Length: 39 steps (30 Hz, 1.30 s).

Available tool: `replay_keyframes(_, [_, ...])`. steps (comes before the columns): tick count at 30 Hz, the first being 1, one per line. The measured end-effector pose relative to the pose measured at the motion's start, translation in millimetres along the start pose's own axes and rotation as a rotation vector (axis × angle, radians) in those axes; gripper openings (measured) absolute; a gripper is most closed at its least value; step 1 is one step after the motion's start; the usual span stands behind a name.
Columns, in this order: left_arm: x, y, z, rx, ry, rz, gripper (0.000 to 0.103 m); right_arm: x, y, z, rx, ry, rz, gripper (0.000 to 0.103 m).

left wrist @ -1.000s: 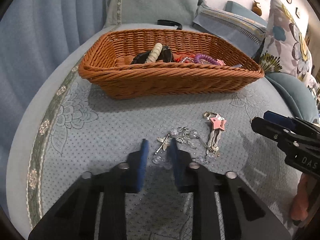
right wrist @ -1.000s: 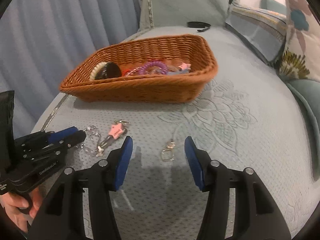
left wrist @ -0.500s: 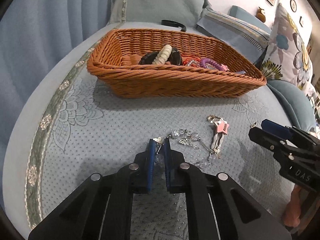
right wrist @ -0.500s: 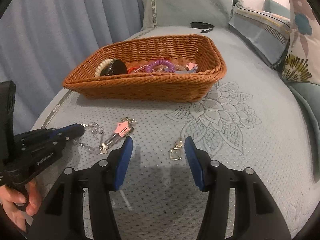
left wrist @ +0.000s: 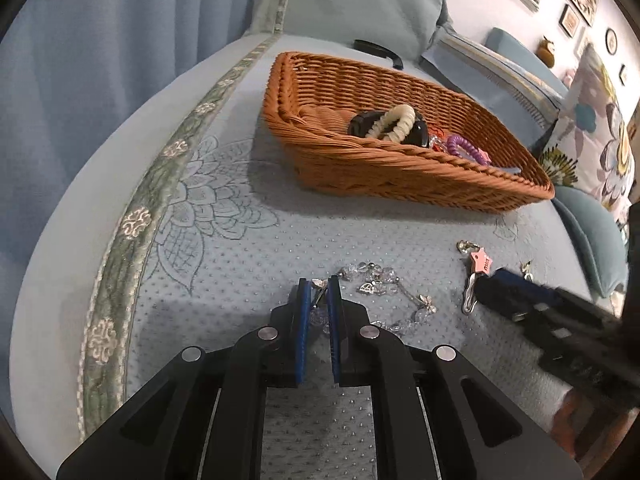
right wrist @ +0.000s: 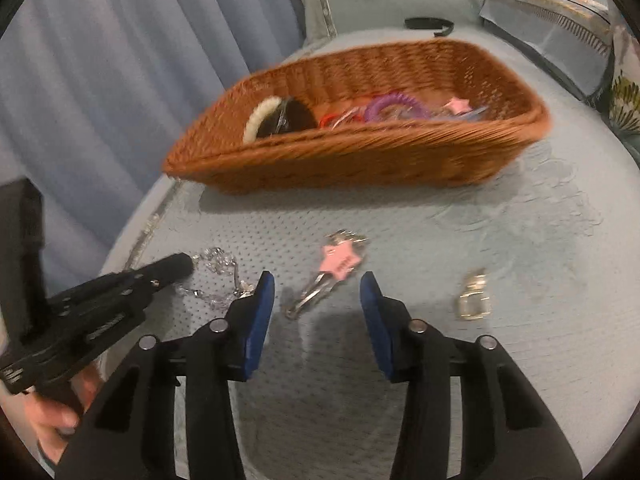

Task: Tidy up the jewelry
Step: 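Grasp the crystal bead bracelet with the left tool while the right tool grasps the pink-star key, then carry the bracelet and key into the basket and open both tools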

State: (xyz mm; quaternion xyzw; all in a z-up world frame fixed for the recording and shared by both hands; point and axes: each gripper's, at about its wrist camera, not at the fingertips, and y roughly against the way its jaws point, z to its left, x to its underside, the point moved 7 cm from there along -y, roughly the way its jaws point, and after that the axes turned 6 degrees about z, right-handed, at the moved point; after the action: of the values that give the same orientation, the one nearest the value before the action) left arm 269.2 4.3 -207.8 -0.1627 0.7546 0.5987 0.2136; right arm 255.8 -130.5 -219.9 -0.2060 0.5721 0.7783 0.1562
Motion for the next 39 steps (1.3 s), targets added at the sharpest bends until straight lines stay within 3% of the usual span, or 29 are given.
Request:
replay_keyframes(4, [1,0,-8,0.027,-0.033,0.006,0.007,-6,-11,5,0.117,-0.042,-0.002,0.04])
replay_keyframes(7, [5,-1,-15,0.039,-0.075,0.019,0.007,-2,-12,11,0.208,0.006,-0.005,0.028])
replay_keyframes(9, [6,-2,-18,0.043,-0.089,0.027,0.007,4,-8,9,0.217,0.035,-0.006,0.023])
replay_keyframes(12, [8,-2,-23,0.078,-0.093,0.039,0.007,16,2,6,0.179,0.078,-0.004,0.017])
replay_keyframes(18, [10,3,-25,0.095,-0.115,0.031,0.007,36,28,-3,0.075,0.103,-0.035,0.017])
replay_keyframes(25, [2,16,-6,0.231,-0.017,0.004,0.007,27,43,-7,0.009,0.081,-0.086,0.017])
replay_keyframes(31, [-4,45,-20,0.374,-0.022,-0.08,0.007,21,61,-8,-0.02,0.078,-0.134,0.017])
replay_keyframes(39, [-12,88,-31,0.415,-0.035,-0.208,0.007,13,92,-3,-0.031,0.092,-0.216,0.018])
